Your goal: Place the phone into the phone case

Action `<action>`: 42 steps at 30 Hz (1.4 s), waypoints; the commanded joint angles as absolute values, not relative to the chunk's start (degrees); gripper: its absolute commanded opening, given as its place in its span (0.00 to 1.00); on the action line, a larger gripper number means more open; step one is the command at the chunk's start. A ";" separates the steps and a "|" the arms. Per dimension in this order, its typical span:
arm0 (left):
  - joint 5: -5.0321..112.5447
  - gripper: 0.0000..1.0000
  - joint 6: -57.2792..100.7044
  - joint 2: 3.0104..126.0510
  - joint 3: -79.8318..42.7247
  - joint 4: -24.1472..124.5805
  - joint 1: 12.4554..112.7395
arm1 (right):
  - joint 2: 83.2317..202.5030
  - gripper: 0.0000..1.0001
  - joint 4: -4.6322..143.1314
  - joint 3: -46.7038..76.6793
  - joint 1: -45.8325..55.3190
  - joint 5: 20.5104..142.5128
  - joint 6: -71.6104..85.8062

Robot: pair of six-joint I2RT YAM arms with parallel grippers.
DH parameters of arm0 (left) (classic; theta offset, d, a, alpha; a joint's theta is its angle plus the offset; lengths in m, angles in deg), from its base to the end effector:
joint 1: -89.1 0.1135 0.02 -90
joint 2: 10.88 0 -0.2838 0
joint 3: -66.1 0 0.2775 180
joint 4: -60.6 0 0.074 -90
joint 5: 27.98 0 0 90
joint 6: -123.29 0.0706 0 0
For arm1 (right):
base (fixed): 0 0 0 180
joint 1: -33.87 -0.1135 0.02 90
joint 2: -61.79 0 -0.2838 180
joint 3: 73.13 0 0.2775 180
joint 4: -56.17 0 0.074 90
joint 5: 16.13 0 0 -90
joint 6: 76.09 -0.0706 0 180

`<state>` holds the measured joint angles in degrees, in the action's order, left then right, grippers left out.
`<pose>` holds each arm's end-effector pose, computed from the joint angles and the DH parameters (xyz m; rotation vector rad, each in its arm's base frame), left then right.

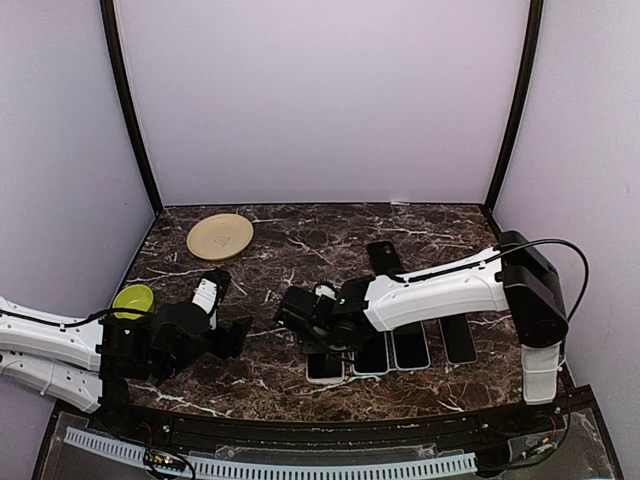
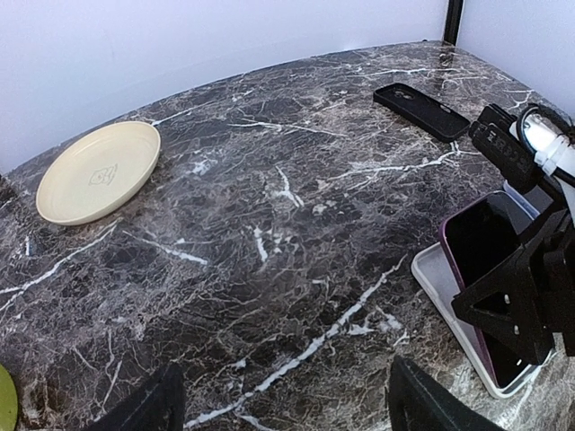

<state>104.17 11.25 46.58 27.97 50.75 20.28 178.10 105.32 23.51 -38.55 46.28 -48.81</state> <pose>0.1307 -0.2062 0.1993 0.3604 1.9174 -0.2810 0.1690 0.4252 0.1471 -0.0991 2.5542 0.2021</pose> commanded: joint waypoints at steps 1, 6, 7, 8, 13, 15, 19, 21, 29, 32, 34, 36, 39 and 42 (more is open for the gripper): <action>103.73 0.80 13.32 46.89 28.84 53.44 20.69 | 179.99 0.00 107.27 23.80 -39.06 48.86 -50.54; 103.68 0.80 14.02 47.19 28.93 53.84 21.10 | 180.53 0.00 105.98 21.92 -37.62 52.15 -50.84; 103.68 0.80 14.11 47.28 28.97 53.94 21.13 | 180.53 0.00 105.42 21.29 -37.20 52.91 -50.84; 103.68 0.80 14.12 47.29 28.93 53.97 21.15 | 180.58 0.00 105.14 20.93 -36.81 53.32 -50.76; 103.68 0.80 14.41 47.80 29.04 54.36 21.35 | 181.26 0.23 105.95 21.79 -36.33 53.26 -50.26; 103.68 0.80 14.58 48.14 28.96 54.50 21.46 | 181.57 0.38 106.18 21.88 -36.27 53.35 -50.32; 103.51 0.80 14.95 48.74 28.71 54.68 21.66 | 181.58 0.64 106.65 21.71 -35.90 53.34 -50.74; 103.44 0.80 15.19 48.87 28.50 54.70 21.75 | 181.57 0.71 106.89 21.71 -35.85 53.05 -51.00; 103.64 0.80 15.88 49.56 27.89 54.13 21.77 | 181.01 0.78 107.13 21.77 -35.61 52.49 -50.22; 103.75 0.80 15.89 50.70 27.17 53.23 21.77 | 181.16 0.81 107.03 21.79 -35.44 52.72 -49.86; 103.76 0.80 15.89 51.29 26.56 52.86 21.77 | 181.31 0.81 107.02 21.88 -35.43 52.77 -49.73; 103.72 0.80 15.89 51.56 26.28 52.85 21.77 | 181.34 0.82 107.13 21.97 -35.39 52.70 -49.56; 103.61 0.80 16.15 51.61 26.18 53.29 21.77 | 181.24 0.84 107.47 22.06 -35.34 52.35 -49.68; 103.52 0.80 16.39 51.53 26.11 53.46 21.77 | 180.90 0.86 108.34 22.51 -35.39 51.65 -49.81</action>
<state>103.40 15.49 51.80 27.44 53.61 21.44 179.32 103.99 22.60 -35.76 52.20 -49.51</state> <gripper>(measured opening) 0.800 0.852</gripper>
